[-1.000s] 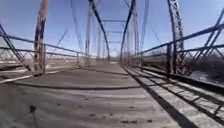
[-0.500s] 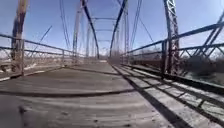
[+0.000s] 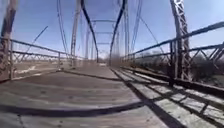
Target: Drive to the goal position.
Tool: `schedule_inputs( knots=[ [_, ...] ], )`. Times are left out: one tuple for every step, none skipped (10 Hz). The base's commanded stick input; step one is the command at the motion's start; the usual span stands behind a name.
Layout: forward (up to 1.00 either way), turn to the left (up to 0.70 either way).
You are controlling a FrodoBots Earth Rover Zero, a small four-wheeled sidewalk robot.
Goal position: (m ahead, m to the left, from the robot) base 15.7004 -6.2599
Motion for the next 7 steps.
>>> schedule_inputs(
  knots=[
    [1.0,0.0],
    [1.0,0.0],
    [1.0,0.0],
    [1.0,0.0],
    [1.0,0.0],
    [1.0,0.0],
    [1.0,0.0]
  ],
)
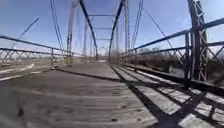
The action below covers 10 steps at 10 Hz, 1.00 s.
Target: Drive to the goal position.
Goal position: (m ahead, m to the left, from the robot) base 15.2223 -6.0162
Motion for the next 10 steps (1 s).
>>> schedule_inputs(
  knots=[
    [1.0,0.0],
    [1.0,0.0],
    [1.0,0.0],
    [1.0,0.0],
    [1.0,0.0],
    [1.0,0.0],
    [1.0,0.0],
    [1.0,0.0],
    [1.0,0.0],
    [1.0,0.0]
  ],
)
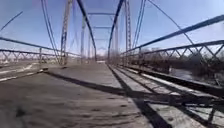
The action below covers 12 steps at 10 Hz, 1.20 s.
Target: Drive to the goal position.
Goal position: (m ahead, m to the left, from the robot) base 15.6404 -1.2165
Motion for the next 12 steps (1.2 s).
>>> schedule_inputs(
  knots=[
    [1.0,0.0],
    [1.0,0.0],
    [1.0,0.0],
    [1.0,0.0],
    [1.0,0.0],
    [1.0,0.0],
    [1.0,0.0],
    [1.0,0.0],
    [1.0,0.0],
    [1.0,0.0],
    [1.0,0.0],
    [1.0,0.0]
  ],
)
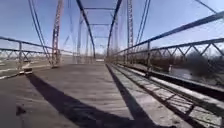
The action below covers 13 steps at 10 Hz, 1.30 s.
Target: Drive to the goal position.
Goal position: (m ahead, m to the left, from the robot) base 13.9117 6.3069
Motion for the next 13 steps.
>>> schedule_inputs(
  knots=[
    [1.0,0.0],
    [1.0,0.0],
    [1.0,0.0],
    [1.0,0.0],
    [1.0,0.0],
    [1.0,0.0],
    [1.0,0.0],
    [1.0,0.0],
    [1.0,0.0],
    [1.0,0.0],
    [1.0,0.0],
    [1.0,0.0],
    [1.0,0.0]
  ],
)
